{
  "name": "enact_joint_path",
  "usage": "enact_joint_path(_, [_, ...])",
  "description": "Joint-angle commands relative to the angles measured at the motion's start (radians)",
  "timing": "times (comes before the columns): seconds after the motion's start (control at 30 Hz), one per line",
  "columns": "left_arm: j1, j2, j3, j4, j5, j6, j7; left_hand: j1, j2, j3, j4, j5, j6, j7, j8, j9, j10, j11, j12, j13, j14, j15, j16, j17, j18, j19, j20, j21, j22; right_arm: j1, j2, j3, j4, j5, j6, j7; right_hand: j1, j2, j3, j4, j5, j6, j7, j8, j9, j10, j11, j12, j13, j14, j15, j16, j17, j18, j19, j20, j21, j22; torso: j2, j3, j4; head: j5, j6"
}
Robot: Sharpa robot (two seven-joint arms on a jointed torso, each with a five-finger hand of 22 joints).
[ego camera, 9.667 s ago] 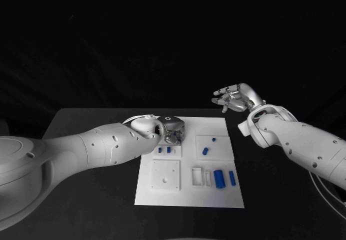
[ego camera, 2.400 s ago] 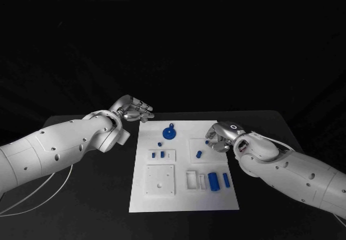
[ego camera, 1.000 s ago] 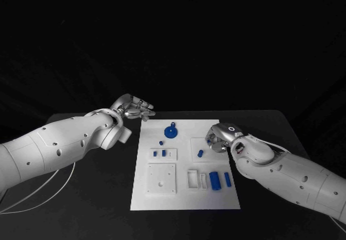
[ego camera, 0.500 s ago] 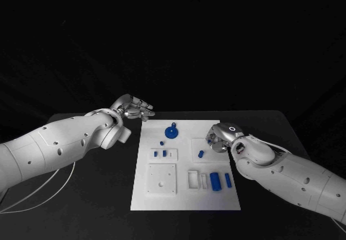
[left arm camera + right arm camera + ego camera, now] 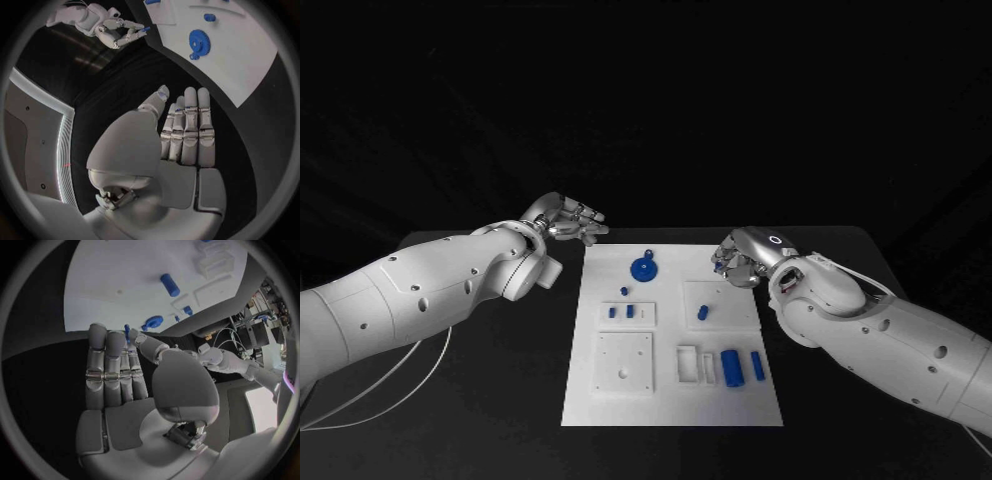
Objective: Assemble the parts on the task board
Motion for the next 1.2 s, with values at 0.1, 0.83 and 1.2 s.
enact_joint_path(0.1, [0.001,0.002,0.001,0.0,0.015,0.0,0.009,-0.005,-0.001,-0.003,0.002,-0.006,-0.002,0.003,0.0,0.001,-0.009,0.001,-0.003,0.001,0.006,0.002,-0.005,0.001,-0.01,0.006,-0.002,-0.001,-0.001,0.0,-0.009,0.007,0.055,0.065,0.032,0.029,0.001,0.009,-0.006,-0.003,0.0,0.003,0.0,0.004,0.001,0.0,0.004,0.003,0.001,-0.002,-0.006,0.0,0.001,0.009,0.015,-0.009,-0.001,0.002,0.001,-0.0006,-0.0004,0.014,0.005])
enact_joint_path(0.83, [0.001,0.026,0.001,0.013,0.031,-0.089,0.101,0.005,0.003,0.005,-0.004,0.023,0.009,0.002,0.0,0.001,0.003,-0.003,-0.003,0.001,0.002,0.002,-0.014,-0.001,-0.01,-0.001,-0.002,0.003,0.0,-0.054,0.073,-0.075,0.189,0.008,0.046,0.06,-0.001,0.014,-0.004,-0.009,0.001,0.003,0.0,0.004,0.003,0.001,0.004,0.003,0.002,-0.002,-0.007,-0.001,-0.002,0.01,0.018,-0.009,-0.008,0.01,0.001,0.0,0.0012,0.127,-0.027])
enact_joint_path(1.2, [0.001,0.036,0.001,0.021,0.041,-0.091,0.114,0.001,0.004,0.009,-0.007,0.024,0.009,0.002,0.0,0.0,0.002,-0.002,-0.003,0.001,0.001,0.002,-0.016,-0.002,-0.009,-0.001,-0.002,0.002,0.012,-0.099,0.132,-0.123,0.16,-0.063,0.031,0.076,-0.007,0.013,0.009,-0.017,0.002,0.004,-0.001,0.004,0.006,0.003,0.004,0.003,0.002,-0.002,-0.008,0.0,-0.007,0.011,0.023,-0.009,0.004,0.028,0.001,-0.0024,0.0004,0.144,-0.044])
